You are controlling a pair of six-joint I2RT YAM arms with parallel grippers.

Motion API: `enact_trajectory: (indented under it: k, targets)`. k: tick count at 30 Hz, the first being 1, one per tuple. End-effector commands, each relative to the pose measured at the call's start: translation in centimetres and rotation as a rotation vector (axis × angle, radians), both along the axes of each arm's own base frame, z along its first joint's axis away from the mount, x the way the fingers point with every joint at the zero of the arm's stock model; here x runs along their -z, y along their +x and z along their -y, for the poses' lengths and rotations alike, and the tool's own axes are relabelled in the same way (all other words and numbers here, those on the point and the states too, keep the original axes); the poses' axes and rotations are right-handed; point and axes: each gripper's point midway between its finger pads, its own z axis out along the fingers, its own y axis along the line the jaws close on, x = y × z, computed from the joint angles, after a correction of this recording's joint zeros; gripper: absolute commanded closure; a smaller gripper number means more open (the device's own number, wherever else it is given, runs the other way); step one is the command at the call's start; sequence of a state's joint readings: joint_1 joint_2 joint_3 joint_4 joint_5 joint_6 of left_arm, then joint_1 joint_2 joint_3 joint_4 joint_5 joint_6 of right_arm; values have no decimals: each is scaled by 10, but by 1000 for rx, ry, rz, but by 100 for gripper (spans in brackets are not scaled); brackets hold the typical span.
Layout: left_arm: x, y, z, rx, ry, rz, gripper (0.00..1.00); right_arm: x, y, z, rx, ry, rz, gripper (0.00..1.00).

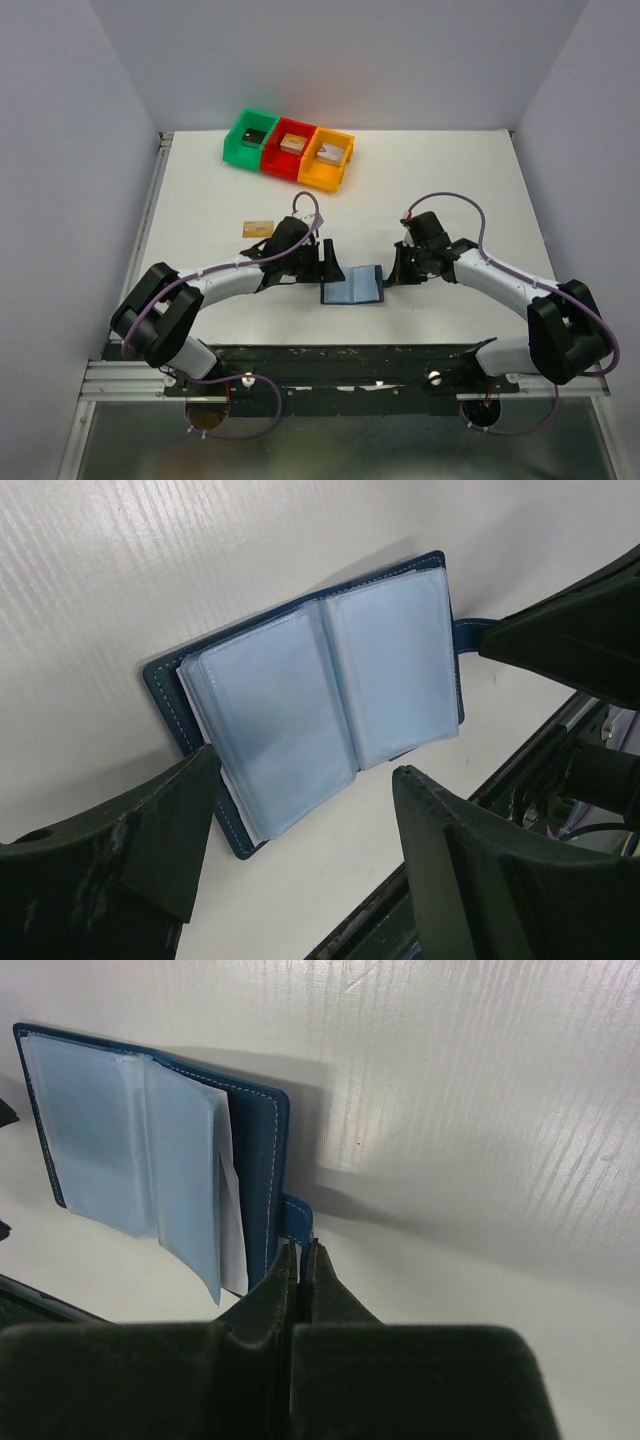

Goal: Take the credit cards out of the card holder
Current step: Remove the credit card from the card holder.

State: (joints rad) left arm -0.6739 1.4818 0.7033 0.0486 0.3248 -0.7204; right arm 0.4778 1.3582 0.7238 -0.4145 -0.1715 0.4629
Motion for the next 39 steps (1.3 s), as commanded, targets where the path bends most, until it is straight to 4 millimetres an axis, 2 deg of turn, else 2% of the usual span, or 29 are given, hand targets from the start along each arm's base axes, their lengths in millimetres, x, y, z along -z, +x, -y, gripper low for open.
enact_trajectory:
  k: [1, 24, 39]
  targets:
    - [4, 1, 5, 19, 27, 3, 19, 0, 0, -1, -16, 15, 10, 100]
    - [9, -4, 18, 89, -2, -22, 19, 2, -1, -4, -22, 25, -4, 100]
    - [-5, -7, 32, 157, -51, 37, 23, 5, -2, -7, -33, 35, -14, 100]
